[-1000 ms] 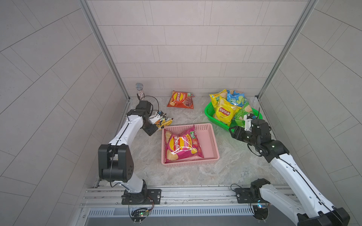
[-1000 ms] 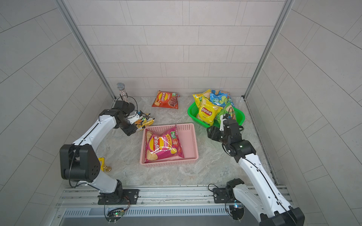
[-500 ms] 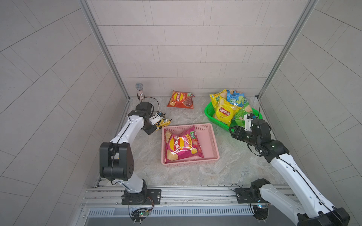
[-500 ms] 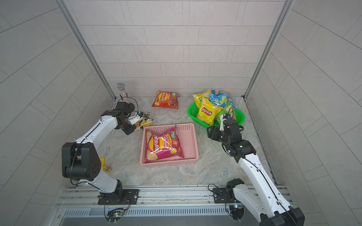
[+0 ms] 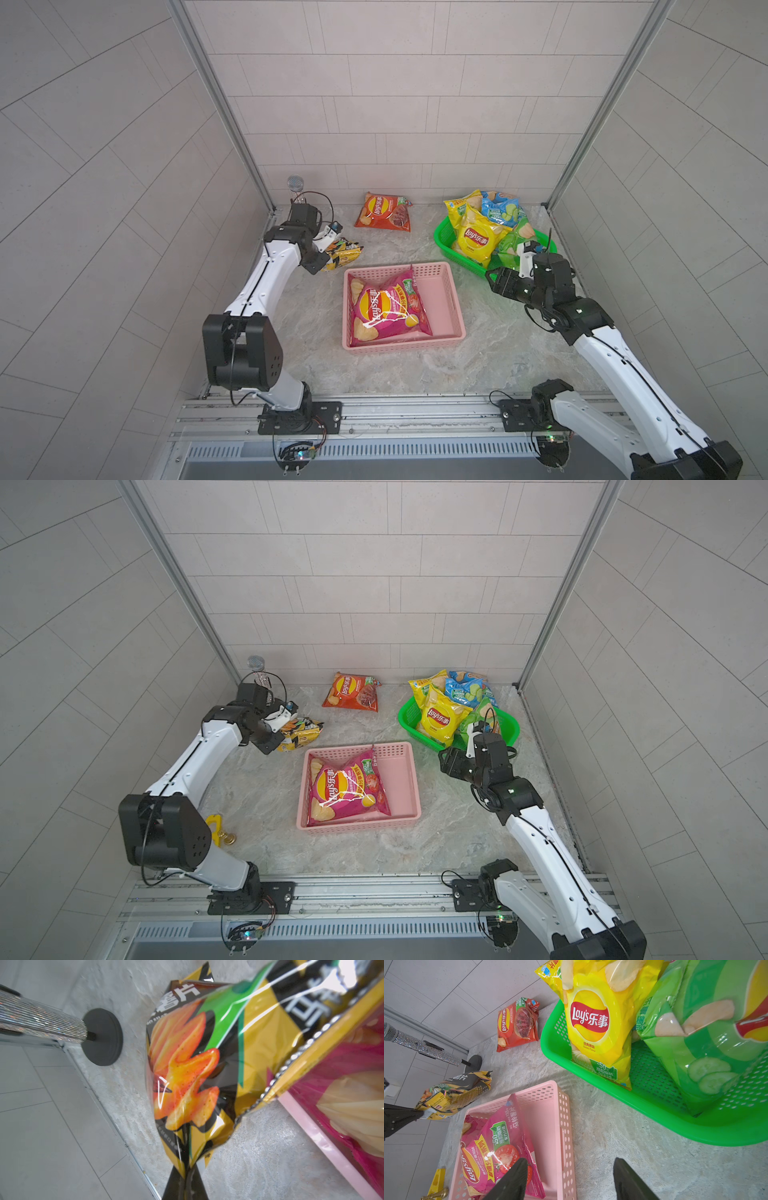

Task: Put the potato chips into the basket
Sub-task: Pick up the potato chip from the center of the board.

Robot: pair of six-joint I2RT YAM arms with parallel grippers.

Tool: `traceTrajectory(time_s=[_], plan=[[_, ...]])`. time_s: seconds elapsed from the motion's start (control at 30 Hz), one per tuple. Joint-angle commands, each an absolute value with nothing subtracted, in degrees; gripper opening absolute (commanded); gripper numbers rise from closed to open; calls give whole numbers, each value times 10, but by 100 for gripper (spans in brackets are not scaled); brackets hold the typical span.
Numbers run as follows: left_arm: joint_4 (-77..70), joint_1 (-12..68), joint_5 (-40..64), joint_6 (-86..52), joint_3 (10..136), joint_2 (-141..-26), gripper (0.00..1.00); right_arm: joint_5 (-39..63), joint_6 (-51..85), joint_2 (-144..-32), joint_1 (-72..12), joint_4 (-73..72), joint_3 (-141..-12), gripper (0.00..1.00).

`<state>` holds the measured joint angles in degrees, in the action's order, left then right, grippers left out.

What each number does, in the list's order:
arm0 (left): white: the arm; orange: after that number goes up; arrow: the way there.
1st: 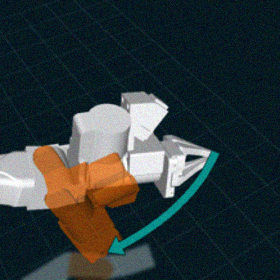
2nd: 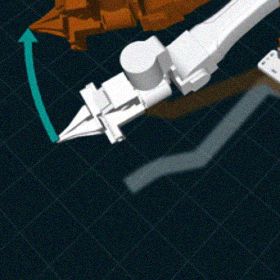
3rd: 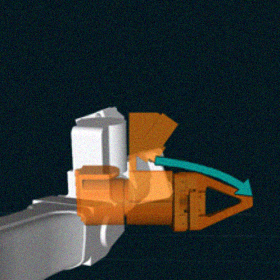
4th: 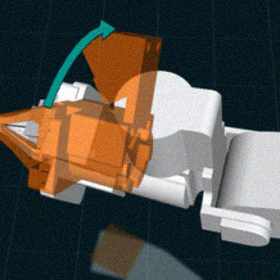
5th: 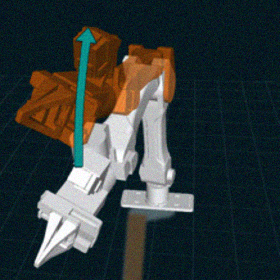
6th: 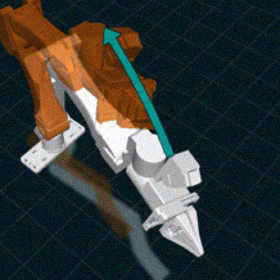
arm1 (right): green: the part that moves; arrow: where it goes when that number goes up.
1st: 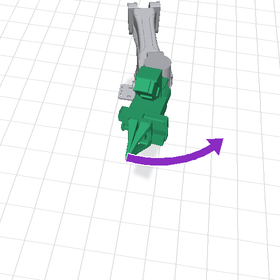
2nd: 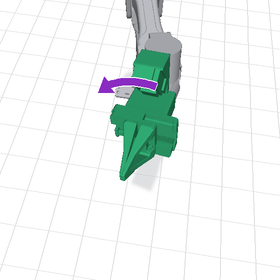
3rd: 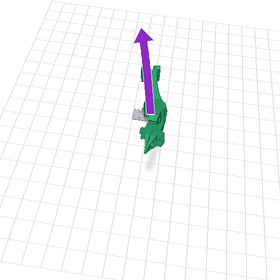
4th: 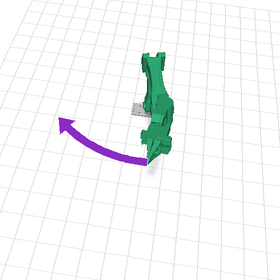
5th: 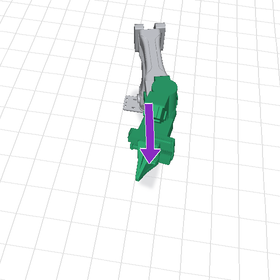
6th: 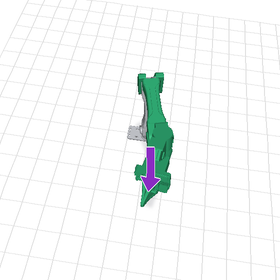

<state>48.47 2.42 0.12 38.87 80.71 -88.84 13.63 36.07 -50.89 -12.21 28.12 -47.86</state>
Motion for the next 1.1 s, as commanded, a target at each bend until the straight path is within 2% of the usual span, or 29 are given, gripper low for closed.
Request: traceTrajectory(time_s=[0.0, 0.2, 0.37, 0.67, 0.9, 1.07], plan=[[501, 28, 1, 377, 850, -859, 0, 132, 358, -502, -120, 291, -486, 70], [546, 53, 29, 379, 923, -837, 0, 128, 355, -498, -121, 295, -488, 70], [606, 140, 49, 397, 954, -810, 0, 125, 354, -497, -121, 296, -489, 70], [599, 359, -40, 376, 944, -798, 0, 100, 342, -467, -120, 316, -490, 70], [568, 474, -105, 365, 940, -819, 0, 91, 335, -452, -120, 332, -486, 70], [492, 544, -183, 387, 877, -824, 0, 91, 335, -450, -119, 333, -484, 71]])
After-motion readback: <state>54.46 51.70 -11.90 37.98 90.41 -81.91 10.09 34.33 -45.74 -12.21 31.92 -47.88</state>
